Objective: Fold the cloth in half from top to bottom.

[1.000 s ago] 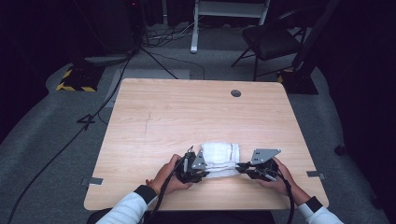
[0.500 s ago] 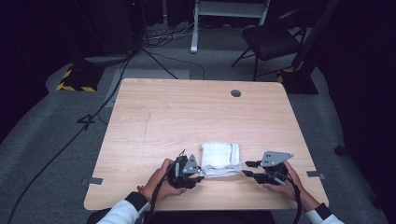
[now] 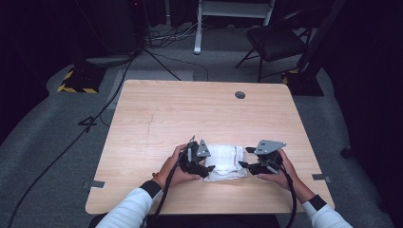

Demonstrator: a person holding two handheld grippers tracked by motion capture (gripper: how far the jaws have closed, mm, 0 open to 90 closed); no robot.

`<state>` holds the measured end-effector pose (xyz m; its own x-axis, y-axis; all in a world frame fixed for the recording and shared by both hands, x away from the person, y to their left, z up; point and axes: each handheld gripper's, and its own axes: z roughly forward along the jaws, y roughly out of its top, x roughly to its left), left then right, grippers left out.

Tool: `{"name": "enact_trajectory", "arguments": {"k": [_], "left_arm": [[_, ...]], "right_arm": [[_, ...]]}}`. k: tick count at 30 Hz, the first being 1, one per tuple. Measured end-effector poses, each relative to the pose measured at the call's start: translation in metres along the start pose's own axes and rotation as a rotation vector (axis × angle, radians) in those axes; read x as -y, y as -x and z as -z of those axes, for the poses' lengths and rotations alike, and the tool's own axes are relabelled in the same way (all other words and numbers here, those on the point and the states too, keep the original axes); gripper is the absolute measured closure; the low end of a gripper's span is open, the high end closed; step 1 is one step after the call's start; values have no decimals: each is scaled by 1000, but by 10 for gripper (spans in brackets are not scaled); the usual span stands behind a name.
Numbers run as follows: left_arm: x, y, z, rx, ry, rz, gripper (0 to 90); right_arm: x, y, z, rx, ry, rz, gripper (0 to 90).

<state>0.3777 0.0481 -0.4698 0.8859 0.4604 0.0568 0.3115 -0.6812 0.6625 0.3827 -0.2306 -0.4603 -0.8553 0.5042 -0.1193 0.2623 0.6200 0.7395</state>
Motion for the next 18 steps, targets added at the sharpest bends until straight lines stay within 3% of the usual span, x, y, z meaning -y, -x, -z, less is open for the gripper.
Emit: {"name": "enact_trajectory", "arguments": {"k": [2, 6, 13, 18], "left_arm": [[2, 2, -2, 18, -19, -8, 264], [10, 10, -1, 3, -40, -24, 249], [26, 15, 12, -40, -53, -27, 228], [39, 10, 25, -40, -48, 13, 216]], "right_arm": [[1, -4, -4, -29, -31, 15, 351], [9, -13, -4, -74, -71, 52, 348], [22, -24, -1, -64, -114, 69, 310], [27, -23, 4, -54, -103, 50, 303]]}}
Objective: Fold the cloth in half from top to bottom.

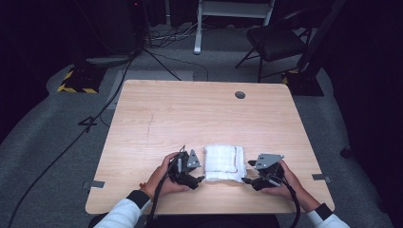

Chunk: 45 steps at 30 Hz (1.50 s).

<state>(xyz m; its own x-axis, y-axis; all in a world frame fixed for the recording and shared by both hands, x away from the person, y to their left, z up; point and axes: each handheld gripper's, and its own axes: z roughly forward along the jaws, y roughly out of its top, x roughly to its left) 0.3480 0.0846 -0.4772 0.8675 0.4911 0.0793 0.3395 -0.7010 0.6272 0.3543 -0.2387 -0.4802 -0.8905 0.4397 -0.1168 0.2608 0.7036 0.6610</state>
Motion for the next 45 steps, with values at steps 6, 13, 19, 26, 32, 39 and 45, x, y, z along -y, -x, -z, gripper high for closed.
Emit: {"name": "enact_trajectory", "arguments": {"k": [6, 13, 19, 26, 32, 39, 45], "left_arm": [[10, -4, 13, -12, -2, -9, 201], [28, -15, 24, -43, -18, -13, 198], [50, -28, 37, -65, -3, 43, 198], [71, -39, 47, -69, -16, 91, 195], [82, -49, 48, -70, -35, 151, 194], [81, -47, 44, -43, -44, 147, 193], [84, -49, 41, -18, -24, 177, 174]], "right_arm": [[-5, 6, 9, 5, 64, -12, 323], [-11, 7, 4, -5, 92, -27, 330], [-24, -4, -16, -43, 109, -25, 315], [-38, -12, -49, -78, 78, -30, 266], [-45, -1, -60, -67, 81, -86, 286], [-53, 21, -71, -51, 91, -93, 304], [-60, 43, -81, -66, 92, -90, 307]]}}
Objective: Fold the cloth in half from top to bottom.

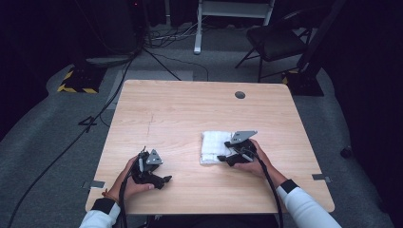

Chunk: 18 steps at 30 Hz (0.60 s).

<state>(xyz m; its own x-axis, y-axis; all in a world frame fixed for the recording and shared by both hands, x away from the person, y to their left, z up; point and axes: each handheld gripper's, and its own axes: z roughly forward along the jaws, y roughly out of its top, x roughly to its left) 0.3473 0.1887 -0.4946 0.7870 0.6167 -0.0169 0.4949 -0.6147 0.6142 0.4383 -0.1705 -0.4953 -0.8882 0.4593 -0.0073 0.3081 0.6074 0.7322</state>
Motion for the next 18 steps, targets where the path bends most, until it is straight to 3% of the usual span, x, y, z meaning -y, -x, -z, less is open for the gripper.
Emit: {"name": "enact_trajectory", "arguments": {"k": [5, 10, 18], "left_arm": [[3, -1, -2, 1, 31, -6, 151], [4, -2, -3, 9, 52, -11, 144], [8, -1, -5, 2, 94, 1, 135]], "right_arm": [[-5, 10, -6, 0, 1, -1, 305], [-7, 7, -4, 19, -12, 11, 291], [-10, 3, 17, 60, -48, 52, 272]]}}
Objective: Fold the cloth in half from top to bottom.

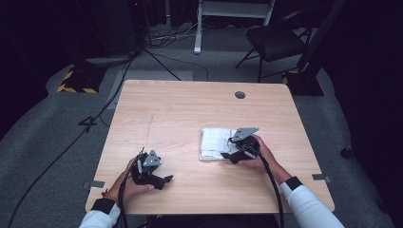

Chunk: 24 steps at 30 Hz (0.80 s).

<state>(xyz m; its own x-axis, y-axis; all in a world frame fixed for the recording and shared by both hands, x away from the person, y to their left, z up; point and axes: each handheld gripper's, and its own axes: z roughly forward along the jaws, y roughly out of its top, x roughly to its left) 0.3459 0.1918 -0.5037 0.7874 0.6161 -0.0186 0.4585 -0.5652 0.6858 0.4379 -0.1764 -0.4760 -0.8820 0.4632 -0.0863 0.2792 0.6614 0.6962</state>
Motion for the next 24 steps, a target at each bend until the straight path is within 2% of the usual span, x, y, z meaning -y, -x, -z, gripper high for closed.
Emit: {"name": "enact_trajectory", "arguments": {"k": [4, 6, 10, 20, 24], "left_arm": [[-1, 3, -1, -23, 2, 25, 138], [-1, 3, -1, -22, 2, 25, 138], [-1, 3, -1, -23, 2, 25, 137], [-1, 3, -1, -24, 1, 27, 137], [-1, 4, -2, -27, 2, 34, 137]], "right_arm": [[0, -2, 13, -2, -20, 27, 261], [2, -4, 17, 6, -56, 43, 240], [8, -6, 27, 0, -55, 40, 236], [25, -13, 47, 47, -76, 76, 236], [33, -14, 57, 61, -65, 63, 244]]}}
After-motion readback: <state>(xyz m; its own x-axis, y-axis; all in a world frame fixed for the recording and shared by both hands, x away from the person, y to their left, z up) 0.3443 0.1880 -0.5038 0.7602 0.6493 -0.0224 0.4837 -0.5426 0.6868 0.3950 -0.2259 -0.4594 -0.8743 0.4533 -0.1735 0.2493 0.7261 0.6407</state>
